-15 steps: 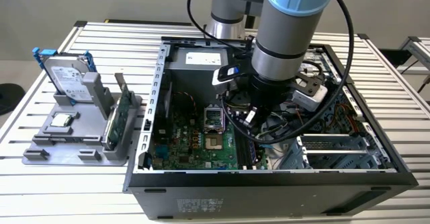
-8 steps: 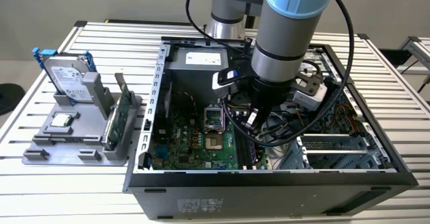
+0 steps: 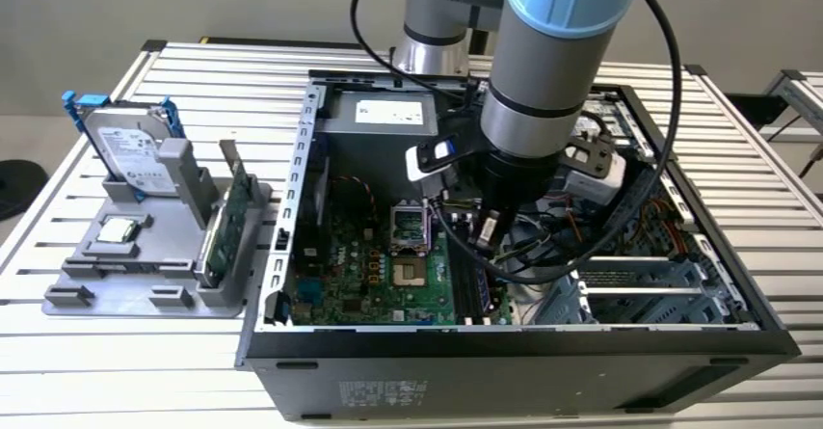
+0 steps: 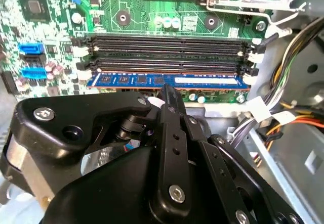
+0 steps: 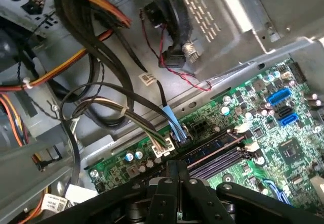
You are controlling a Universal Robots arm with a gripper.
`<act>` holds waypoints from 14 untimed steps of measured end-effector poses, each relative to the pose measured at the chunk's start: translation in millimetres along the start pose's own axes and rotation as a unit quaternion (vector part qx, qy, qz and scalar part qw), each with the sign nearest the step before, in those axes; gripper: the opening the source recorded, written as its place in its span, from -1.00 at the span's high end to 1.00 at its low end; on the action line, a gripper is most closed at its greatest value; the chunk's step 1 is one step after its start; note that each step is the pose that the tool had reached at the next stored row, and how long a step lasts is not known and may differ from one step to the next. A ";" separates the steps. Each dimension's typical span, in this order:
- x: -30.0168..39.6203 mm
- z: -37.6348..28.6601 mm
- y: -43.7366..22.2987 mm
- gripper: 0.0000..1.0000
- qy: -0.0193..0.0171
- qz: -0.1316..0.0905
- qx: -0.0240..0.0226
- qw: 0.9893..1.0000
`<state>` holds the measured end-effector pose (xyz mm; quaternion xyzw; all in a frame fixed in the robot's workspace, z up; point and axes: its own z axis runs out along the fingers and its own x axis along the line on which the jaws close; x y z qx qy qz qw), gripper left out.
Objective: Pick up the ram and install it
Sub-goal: 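Press down the ram until it locks into place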
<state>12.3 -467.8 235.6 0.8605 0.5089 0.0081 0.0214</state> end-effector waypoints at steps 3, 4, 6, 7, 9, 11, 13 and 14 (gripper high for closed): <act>0.0 0.1 0.0 1.00 0.001 -0.023 0.000 1.000; 0.0 0.0 0.0 1.00 0.002 -0.030 0.000 1.000; 0.0 0.1 -0.1 1.00 0.002 -0.044 0.000 0.999; -0.1 0.2 -0.1 1.00 0.003 -0.051 0.000 0.999; -0.1 0.3 -0.1 1.00 0.003 -0.066 0.000 0.998; -0.1 0.4 -0.2 1.00 0.004 -0.082 -0.001 0.997; -0.1 0.5 -0.2 1.00 0.005 -0.098 -0.001 0.995; -0.1 0.5 -0.2 1.00 0.005 -0.107 -0.001 0.994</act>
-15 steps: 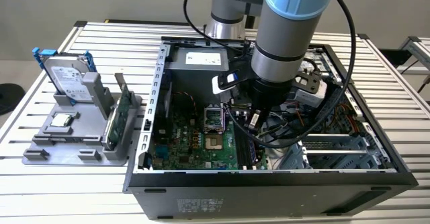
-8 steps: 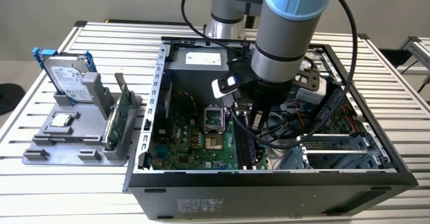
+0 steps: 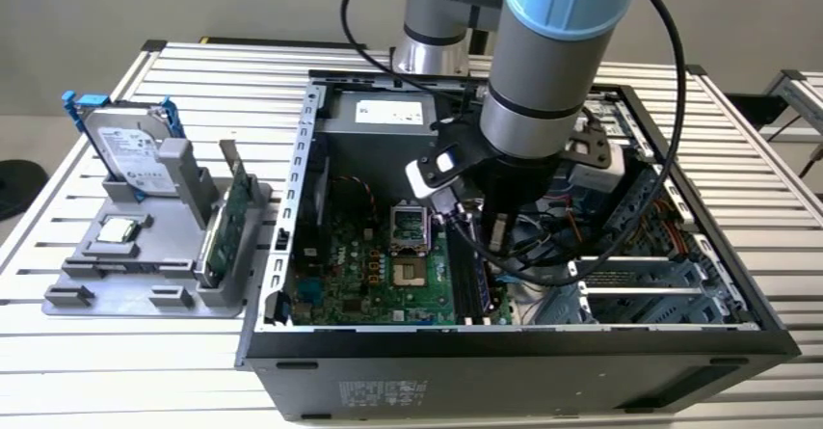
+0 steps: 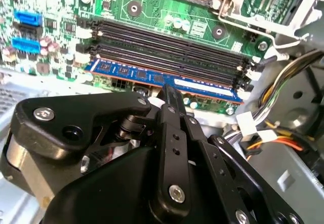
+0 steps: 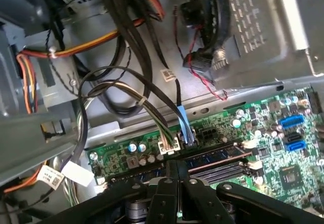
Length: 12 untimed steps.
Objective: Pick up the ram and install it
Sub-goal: 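Press down the ram until it locks into place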
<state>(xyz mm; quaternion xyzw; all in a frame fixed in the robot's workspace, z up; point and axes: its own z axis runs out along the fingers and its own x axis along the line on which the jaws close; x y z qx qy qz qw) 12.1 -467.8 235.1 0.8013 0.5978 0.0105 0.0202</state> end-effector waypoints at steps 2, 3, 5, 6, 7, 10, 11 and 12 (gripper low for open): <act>0.0 0.0 0.0 1.00 0.001 -0.016 0.000 1.000; 0.0 0.0 -0.1 1.00 0.001 -0.024 0.000 1.000; 0.0 0.0 -0.1 1.00 0.001 -0.040 0.001 0.999; 0.0 0.0 0.0 1.00 0.002 -0.049 0.001 0.999; 0.0 0.1 0.0 1.00 0.002 -0.058 0.002 0.998; 0.0 0.3 0.0 1.00 0.003 -0.085 0.001 0.996; 0.0 0.2 0.0 1.00 0.004 -0.093 0.001 0.996; 0.0 0.3 0.0 1.00 0.004 -0.102 0.001 0.995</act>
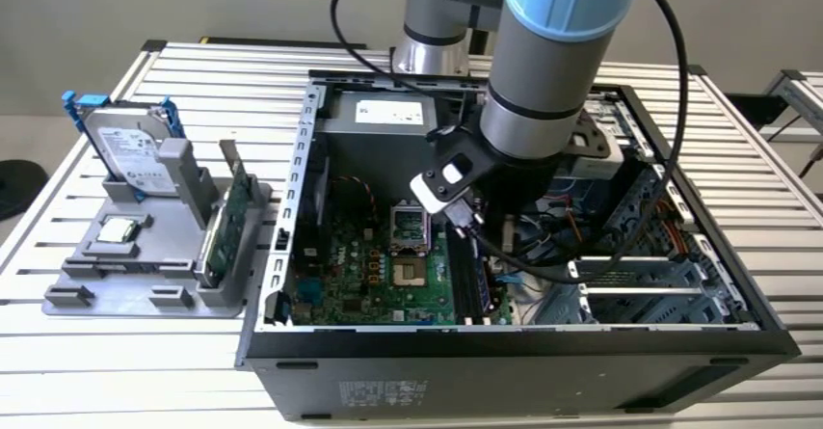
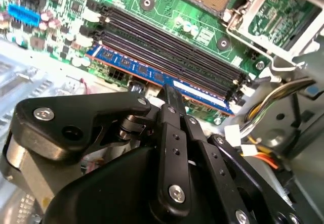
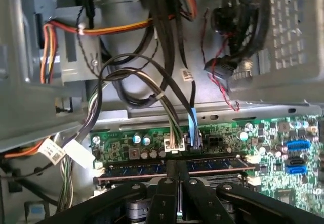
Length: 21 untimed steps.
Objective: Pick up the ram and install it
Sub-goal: 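Press down the ram until it locks into place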
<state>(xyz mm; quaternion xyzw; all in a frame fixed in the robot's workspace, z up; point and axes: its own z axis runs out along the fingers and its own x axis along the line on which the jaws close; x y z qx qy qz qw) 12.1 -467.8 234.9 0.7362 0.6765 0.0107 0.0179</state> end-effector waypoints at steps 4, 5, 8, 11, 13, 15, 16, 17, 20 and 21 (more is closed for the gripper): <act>0.0 0.1 0.0 1.00 0.001 -0.027 0.000 1.000; 0.0 0.1 0.0 1.00 0.001 -0.028 0.000 1.000; 0.0 0.0 -0.1 1.00 0.001 -0.028 0.001 1.000; 0.0 0.2 -0.1 1.00 -0.006 -0.029 0.005 1.000; 0.0 0.3 0.0 1.00 -0.011 -0.029 0.005 1.000; 0.0 0.3 0.0 1.00 -0.012 -0.030 0.005 0.999; 0.0 0.3 -0.1 1.00 -0.012 -0.030 0.005 0.999; 0.0 0.4 -0.1 1.00 -0.012 -0.030 0.005 0.999; 0.1 2.1 -0.1 1.00 -0.012 -0.030 0.005 0.999; 0.0 2.7 -0.2 1.00 -0.012 -0.030 0.005 0.999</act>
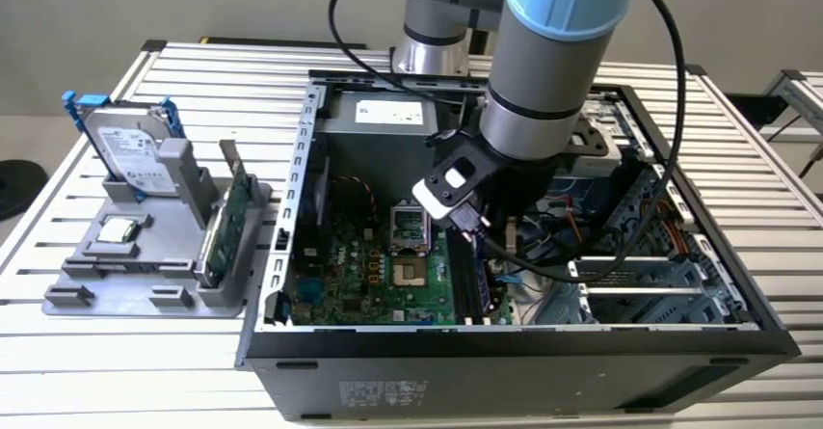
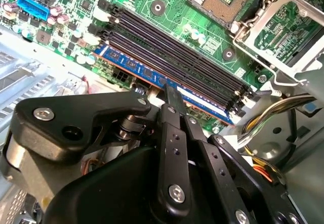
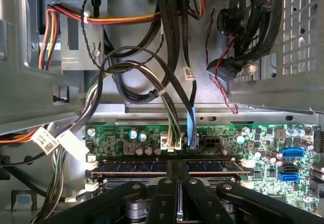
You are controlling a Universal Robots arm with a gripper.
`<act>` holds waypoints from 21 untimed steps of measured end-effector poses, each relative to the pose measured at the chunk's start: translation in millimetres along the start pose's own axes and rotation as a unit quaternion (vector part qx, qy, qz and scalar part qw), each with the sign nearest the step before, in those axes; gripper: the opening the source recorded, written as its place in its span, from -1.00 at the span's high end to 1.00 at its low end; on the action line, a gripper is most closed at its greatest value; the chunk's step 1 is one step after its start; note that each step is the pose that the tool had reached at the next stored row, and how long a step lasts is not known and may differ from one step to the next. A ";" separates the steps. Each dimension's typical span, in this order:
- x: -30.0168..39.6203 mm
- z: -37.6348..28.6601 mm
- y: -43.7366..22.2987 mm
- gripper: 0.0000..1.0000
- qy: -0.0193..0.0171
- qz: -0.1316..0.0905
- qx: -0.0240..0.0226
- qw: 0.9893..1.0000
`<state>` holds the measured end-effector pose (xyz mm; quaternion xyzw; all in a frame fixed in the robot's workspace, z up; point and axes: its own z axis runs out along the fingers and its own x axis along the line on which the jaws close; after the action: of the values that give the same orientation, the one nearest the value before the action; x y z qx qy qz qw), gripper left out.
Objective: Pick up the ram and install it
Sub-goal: 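Press down the ram until it locks into place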
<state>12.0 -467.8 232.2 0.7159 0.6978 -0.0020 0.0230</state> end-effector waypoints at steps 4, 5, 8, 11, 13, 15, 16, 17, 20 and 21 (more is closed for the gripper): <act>0.0 1.0 0.0 1.00 0.000 0.000 0.000 1.000; 0.0 1.1 0.0 1.00 0.000 0.000 0.000 1.000; 0.0 1.3 -0.1 1.00 0.000 0.000 0.000 1.000; 0.1 2.1 -0.1 1.00 0.000 0.000 0.000 1.000; 0.1 2.5 -0.1 1.00 0.000 0.000 0.000 1.000; 0.1 2.9 -0.1 1.00 0.000 0.000 0.000 1.000; 0.1 3.2 -0.1 1.00 0.000 0.000 0.000 1.000; 0.1 3.5 -0.1 1.00 0.000 0.000 0.000 1.000; 0.1 4.5 -0.1 1.00 0.000 0.000 0.000 1.000; 0.2 4.9 -0.1 1.00 0.000 0.000 0.000 1.000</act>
<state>12.0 -467.8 227.3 0.7159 0.6979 -0.0020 0.0230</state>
